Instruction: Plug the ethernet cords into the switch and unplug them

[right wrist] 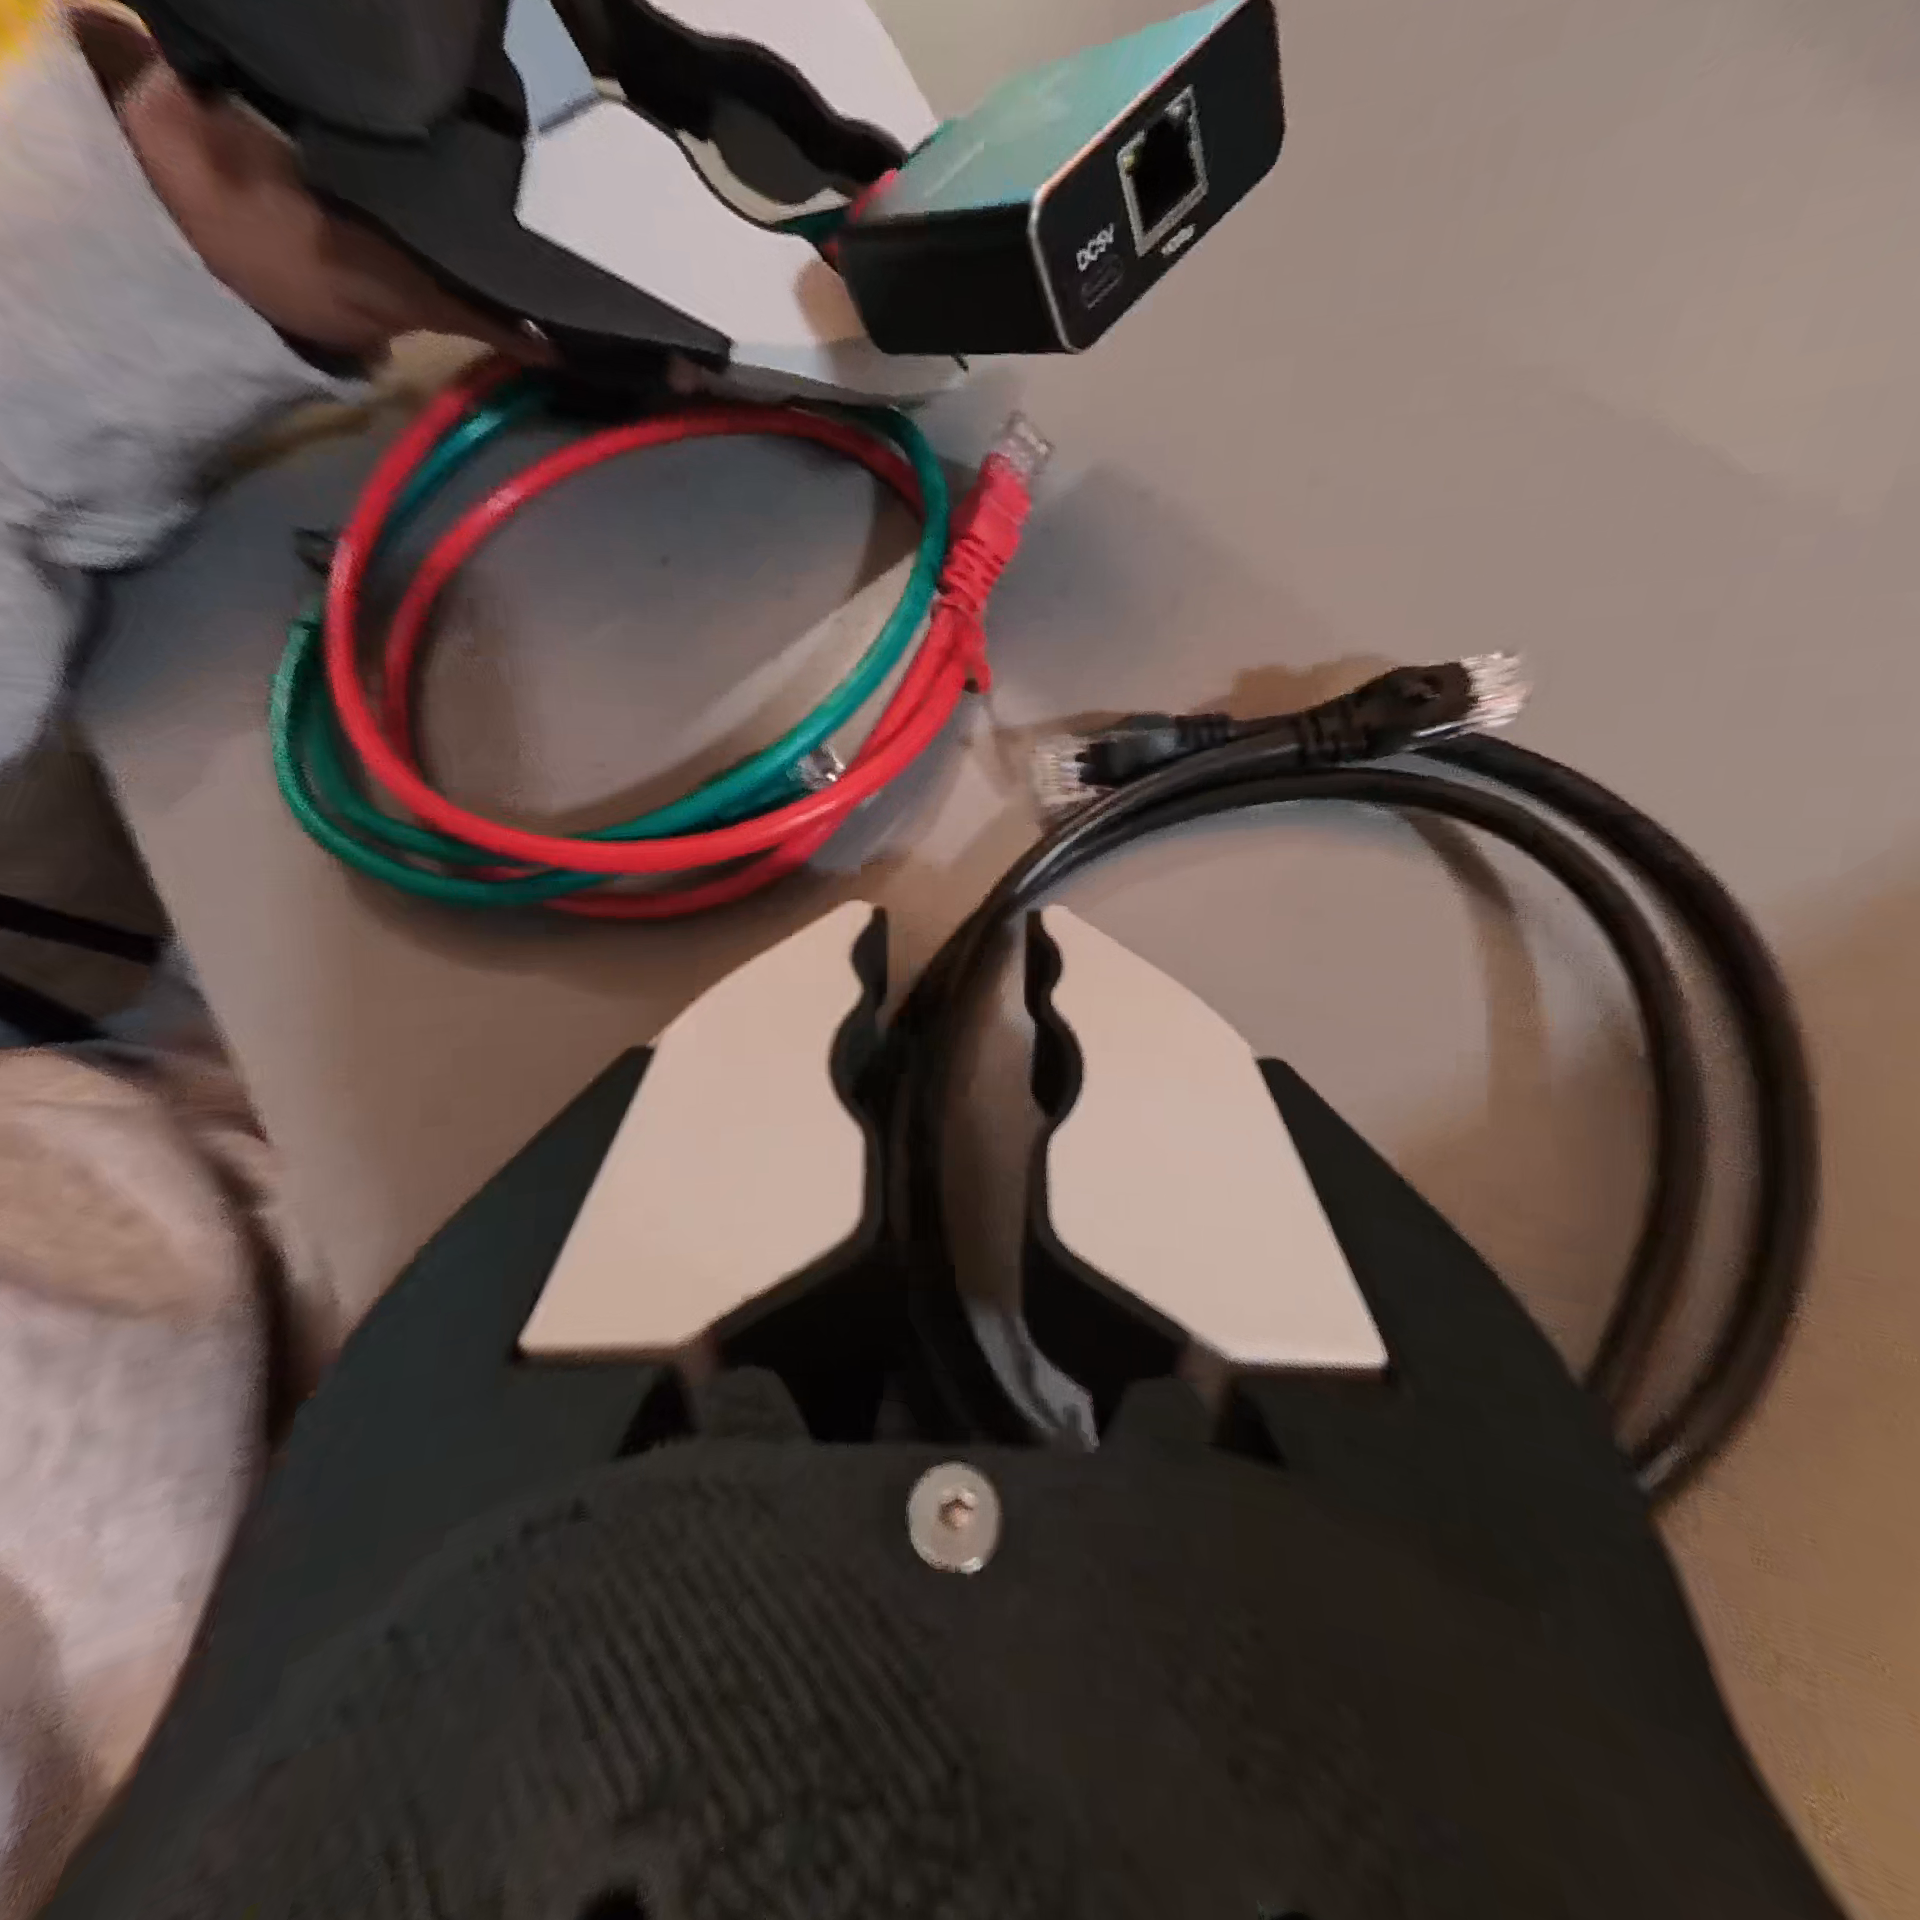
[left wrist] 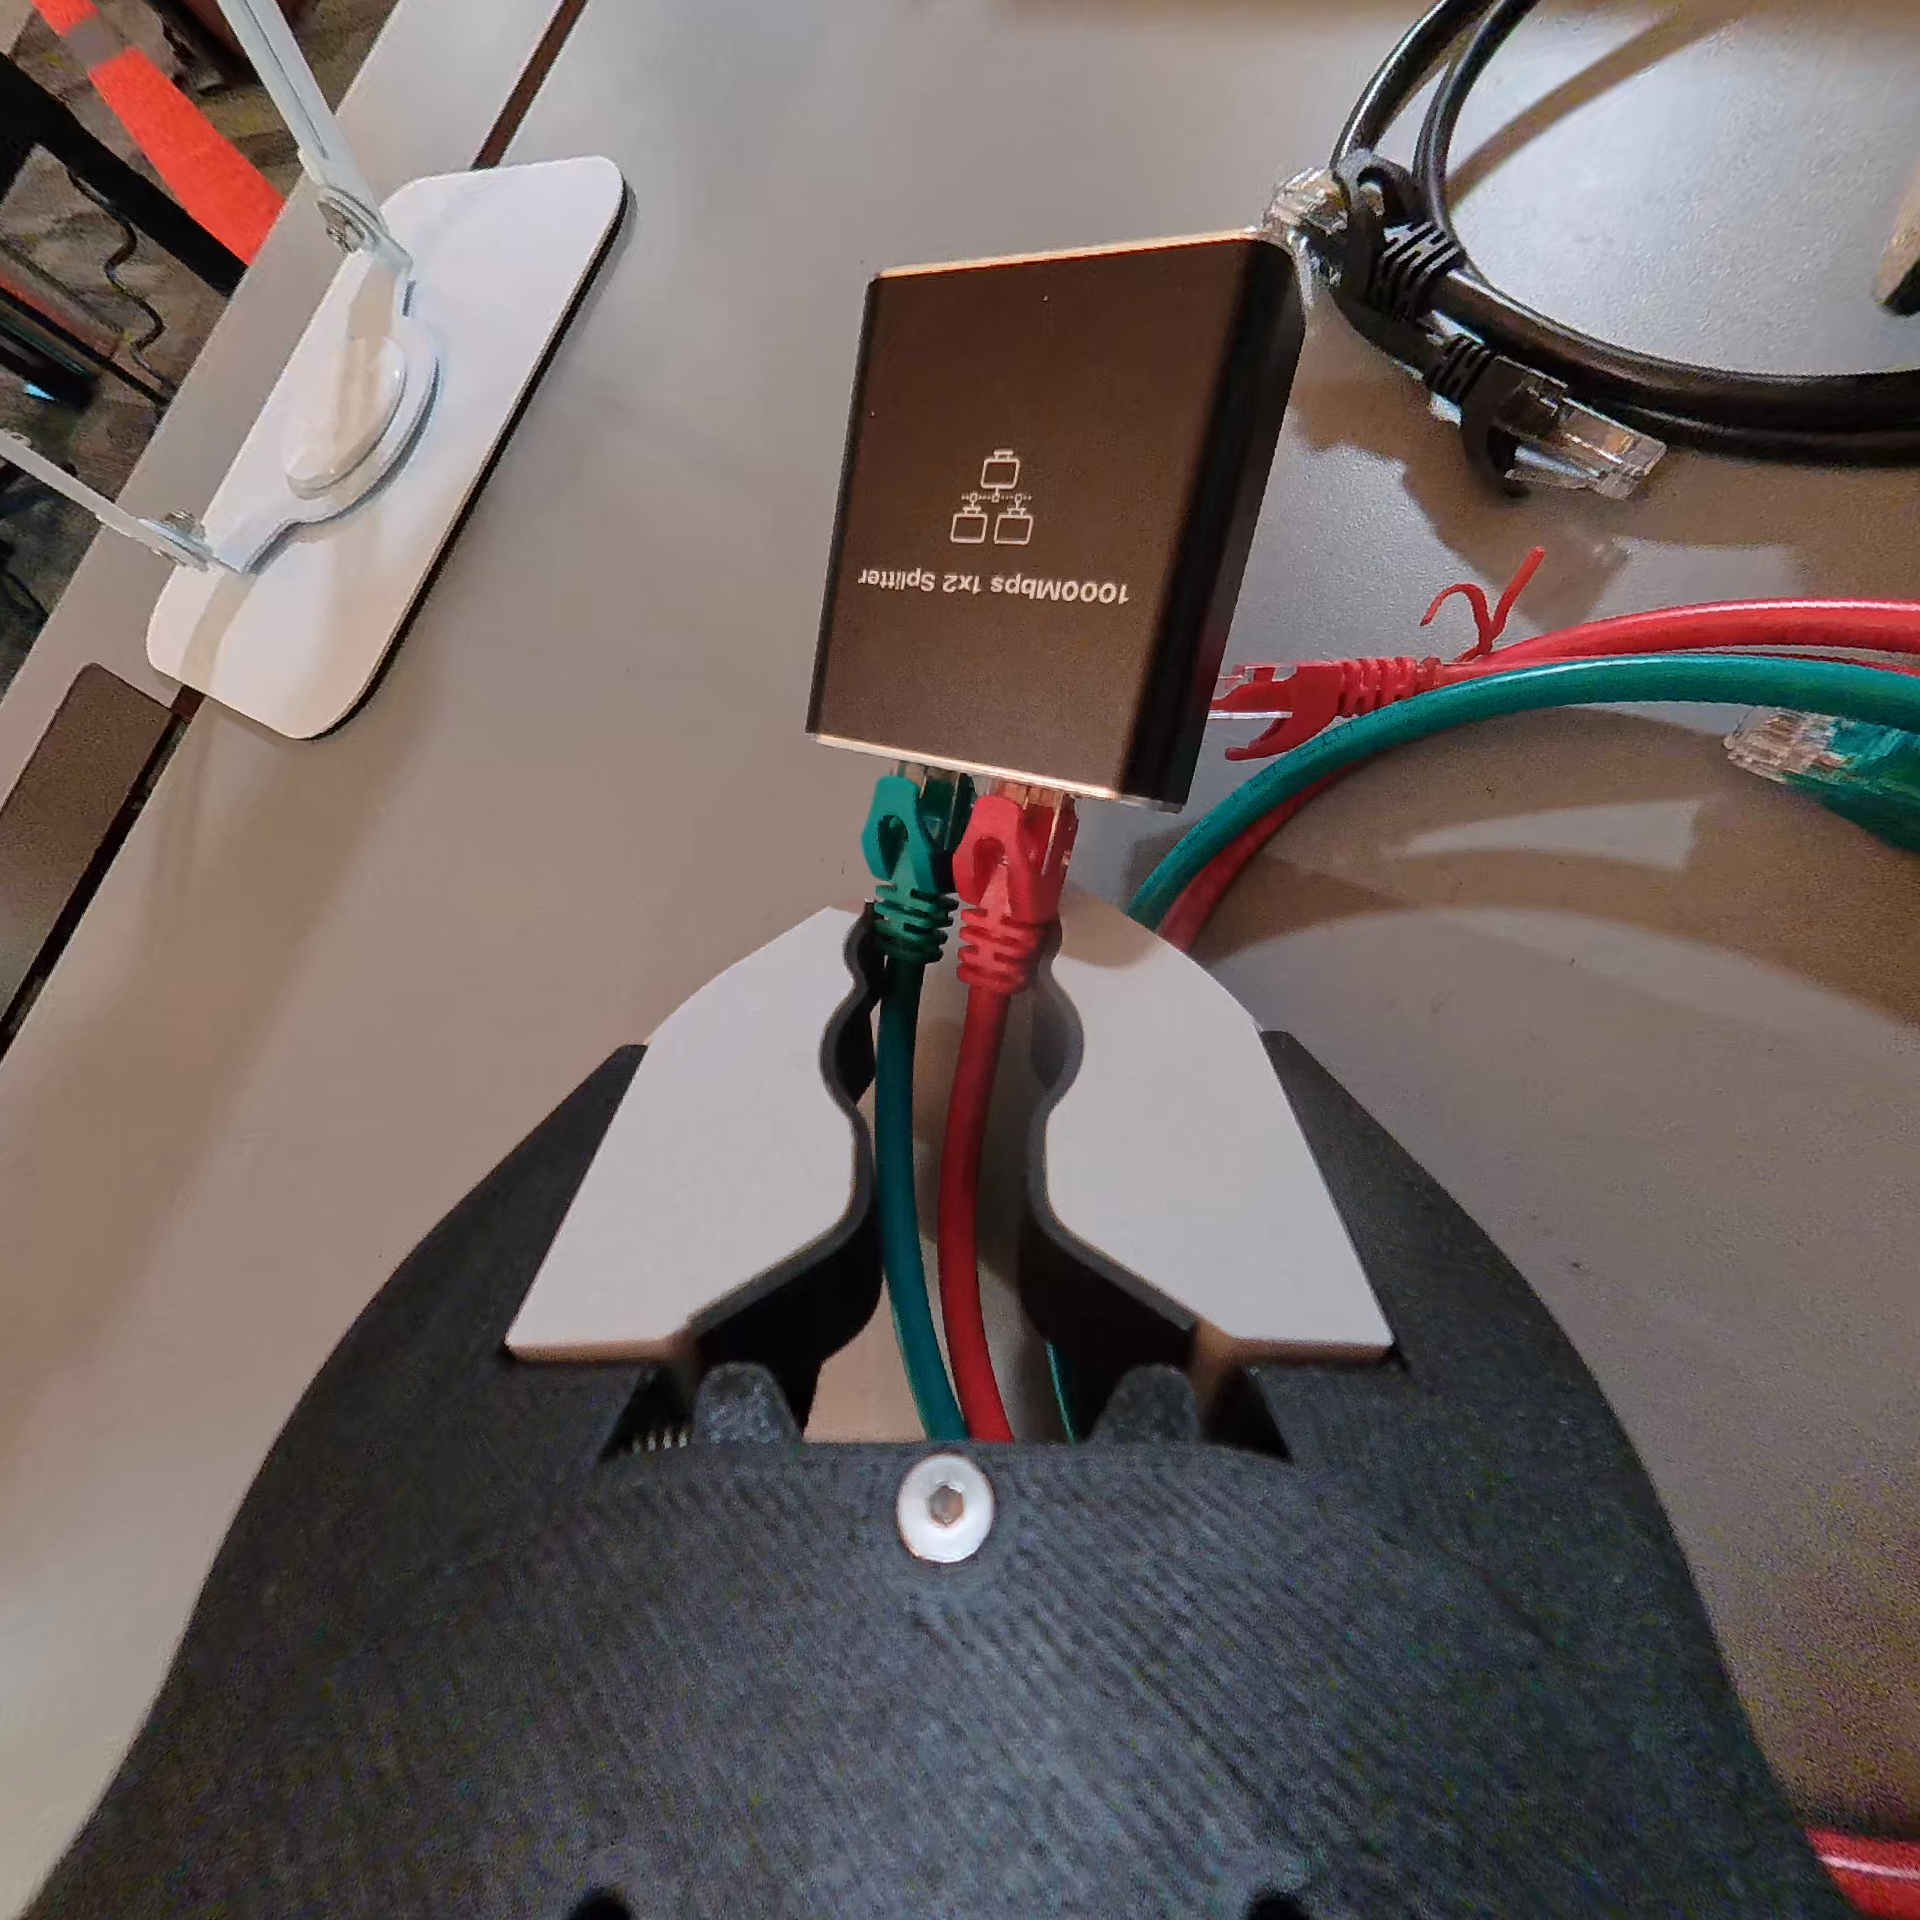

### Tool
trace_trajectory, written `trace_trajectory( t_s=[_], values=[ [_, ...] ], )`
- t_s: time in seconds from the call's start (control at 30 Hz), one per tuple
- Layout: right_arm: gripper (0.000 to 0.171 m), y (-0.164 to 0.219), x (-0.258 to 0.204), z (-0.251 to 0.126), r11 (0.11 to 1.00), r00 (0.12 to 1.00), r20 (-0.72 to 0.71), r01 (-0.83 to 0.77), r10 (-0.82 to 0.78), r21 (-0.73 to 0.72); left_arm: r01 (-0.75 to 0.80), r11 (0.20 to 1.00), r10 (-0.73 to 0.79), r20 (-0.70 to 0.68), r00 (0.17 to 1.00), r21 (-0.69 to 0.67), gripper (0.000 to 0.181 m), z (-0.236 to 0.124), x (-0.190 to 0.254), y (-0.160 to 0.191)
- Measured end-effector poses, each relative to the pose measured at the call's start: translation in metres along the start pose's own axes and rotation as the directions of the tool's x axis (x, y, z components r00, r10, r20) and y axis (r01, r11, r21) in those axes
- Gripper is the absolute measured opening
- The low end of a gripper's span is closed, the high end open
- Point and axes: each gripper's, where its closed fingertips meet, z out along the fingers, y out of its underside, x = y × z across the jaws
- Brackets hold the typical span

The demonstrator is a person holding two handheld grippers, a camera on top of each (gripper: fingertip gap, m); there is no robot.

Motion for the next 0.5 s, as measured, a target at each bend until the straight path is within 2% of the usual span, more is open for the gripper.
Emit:
trace_trajectory(
  t_s=[0.07, 0.2, 0.5],
  values=[
    [0.026, -0.001, 0.000, 0.001, 1.000, 1.000, -0.002, -0.019, 0.019, 0.001, 0.000, 1.000, 0.000, 0.001, 1.000, 0.000, 0.027, 0.000, 0.000, 0.000],
    [0.009, 0.006, 0.006, 0.003, 0.996, 0.994, -0.073, 0.076, -0.080, -0.045, 0.001, 1.000, -0.001, 0.000, 1.000, 0.000, 0.027, 0.000, 0.000, 0.000],
    [0.013, 0.010, 0.001, 0.006, 0.976, 0.975, -0.084, 0.199, -0.206, -0.086, 0.000, 1.000, 0.000, 0.001, 1.000, 0.000, 0.026, 0.000, 0.000, 0.000]
  ],
)
